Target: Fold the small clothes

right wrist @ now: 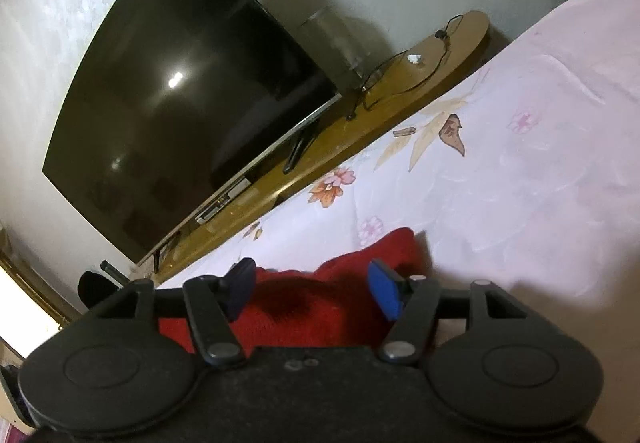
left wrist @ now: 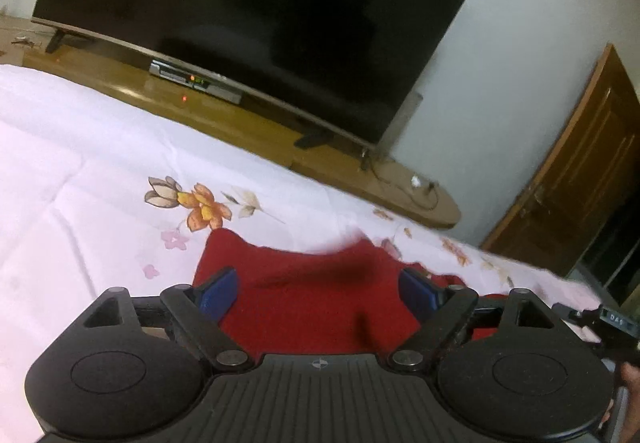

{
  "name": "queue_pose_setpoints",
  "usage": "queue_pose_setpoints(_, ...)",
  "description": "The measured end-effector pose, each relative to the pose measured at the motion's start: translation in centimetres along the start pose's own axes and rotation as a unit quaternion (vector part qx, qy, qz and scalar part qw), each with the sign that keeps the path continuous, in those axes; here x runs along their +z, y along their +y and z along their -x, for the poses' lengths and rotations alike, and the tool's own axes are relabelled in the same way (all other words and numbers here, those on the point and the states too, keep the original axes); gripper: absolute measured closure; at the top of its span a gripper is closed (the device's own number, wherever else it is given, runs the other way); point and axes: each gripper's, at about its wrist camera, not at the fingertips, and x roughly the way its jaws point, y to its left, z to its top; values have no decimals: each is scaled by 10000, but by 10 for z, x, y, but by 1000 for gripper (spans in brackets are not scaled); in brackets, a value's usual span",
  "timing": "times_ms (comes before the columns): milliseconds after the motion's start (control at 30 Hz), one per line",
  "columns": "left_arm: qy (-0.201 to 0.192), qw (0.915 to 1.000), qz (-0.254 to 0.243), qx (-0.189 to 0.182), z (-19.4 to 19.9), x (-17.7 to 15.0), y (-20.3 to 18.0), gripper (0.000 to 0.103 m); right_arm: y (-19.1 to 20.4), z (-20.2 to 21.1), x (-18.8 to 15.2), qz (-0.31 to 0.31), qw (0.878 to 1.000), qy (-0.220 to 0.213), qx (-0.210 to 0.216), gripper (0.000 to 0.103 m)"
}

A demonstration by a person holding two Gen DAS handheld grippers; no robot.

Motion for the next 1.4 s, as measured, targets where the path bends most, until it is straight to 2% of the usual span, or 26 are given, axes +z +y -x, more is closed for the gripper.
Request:
queue_pose_setpoints(67, 217, 9994, -217, 151, -7, 2, -4, 19, 4, -5, 2, 184, 9998, 96, -78, 42)
queue_pose_setpoints(167, 455, 9972, -487, 346, -15, 5, -10, 33, 17, -11, 4, 640, 9973, 243, -250, 46)
queue_pose_setpoints(267, 622, 9940, -719, 537, -25, 12, -13, 39, 31, -20, 7, 1160, 9916, 400, -416, 51)
queue_pose_setpoints(367, 1037, 9871, -1006, 691, -44, 17, -18, 39, 46, -41, 7, 1863, 9763, 819, -735, 58)
queue_pose_setpoints(400, 1039, 9838, -1243, 765, -47, 17, -24, 39, 49, -49, 6, 2036, 9708, 968, -823, 61)
queue_pose_setpoints(433, 1057, 9811, -1394, 825, -50, 17, -28, 48, 51, -57, 3, 2208, 9641, 1151, -918, 63)
queue_pose_setpoints(467, 1034, 9790, -1523, 877, -50, 16, -32, 71, 55, -63, -2, 2418, 9566, 1245, -1047, 69)
queue_pose_setpoints(500, 938, 9788, -1583, 898, -48, 15, -35, 82, 59, -64, -6, 2636, 9510, 1186, -1094, 79)
queue_pose_setpoints(533, 838, 9811, -1504, 888, -45, 14, -35, 91, 63, -62, -10, 2816, 9467, 1110, -1098, 82)
queue_pose_setpoints(567, 685, 9834, -1410, 910, -41, 12, -33, 95, 66, -59, -13, 2942, 9441, 988, -1114, 84)
queue_pose_setpoints(633, 329, 9875, -1275, 866, -30, 8, -32, 97, 69, -48, -19, 3090, 9419, 671, -1134, 85)
queue_pose_setpoints(733, -307, 9888, -1216, 806, -14, 9, -36, 97, 74, -35, -23, 3235, 9392, 232, -1129, 92)
queue_pose_setpoints(800, -473, 9880, -1238, 792, -13, 15, -38, 97, 76, -28, -18, 3250, 9390, -17, -1127, 92)
queue_pose_setpoints(867, -328, 9876, -1268, 867, -24, 19, -38, 97, 79, -32, -14, 3275, 9371, -146, -1202, 92)
queue_pose_setpoints(900, -69, 9865, -1280, 1014, -36, 18, -36, 97, 78, -36, -14, 3275, 9360, -135, -1283, 92)
queue_pose_setpoints(967, 412, 9827, -1250, 1304, -57, 11, -29, 97, 66, -55, -13, 3094, 9375, 211, -1578, 94)
queue_pose_setpoints(1000, 421, 9824, -1240, 1332, -59, 14, -30, 97, 58, -67, -15, 3000, 9340, 413, -1897, 94)
queue_pose_setpoints(1133, 501, 9780, -1391, 1469, -61, 16, -34, 92, 43, -73, -2, 2501, 9482, 542, -1884, 94)
queue_pose_setpoints(1200, 416, 9804, -1208, 1498, -52, 19, -33, 70, 43, -70, 0, 2495, 9494, 531, -1830, 84)
queue_pose_setpoints(1233, 272, 9805, -1142, 1575, -43, 22, -32, 53, 44, -65, 1, 2503, 9494, 453, -1842, 78)
queue_pose_setpoints(1267, -15, 9798, -1185, 1611, -29, 22, -37, 39, 47, -55, 1, 2486, 9501, 274, -1864, 66)
queue_pose_setpoints(1300, -353, 9765, -1386, 1613, -14, 21, -45, 33, 52, -46, 0, 2498, 9514, 110, -1800, 53)
queue_pose_setpoints(1333, -493, 9749, -1552, 1520, -6, 20, -53, 28, 60, -36, -2, 2584, 9513, -67, -1681, 47)
queue_pose_setpoints(1367, -471, 9764, -1650, 1310, -4, 21, -62, 29, 69, -29, -4, 2729, 9498, -146, -1522, 41)
queue_pose_setpoints(1400, -398, 9790, -1725, 1012, -6, 20, -75, 29, 78, -29, -7, 2861, 9490, -63, -1321, 41)
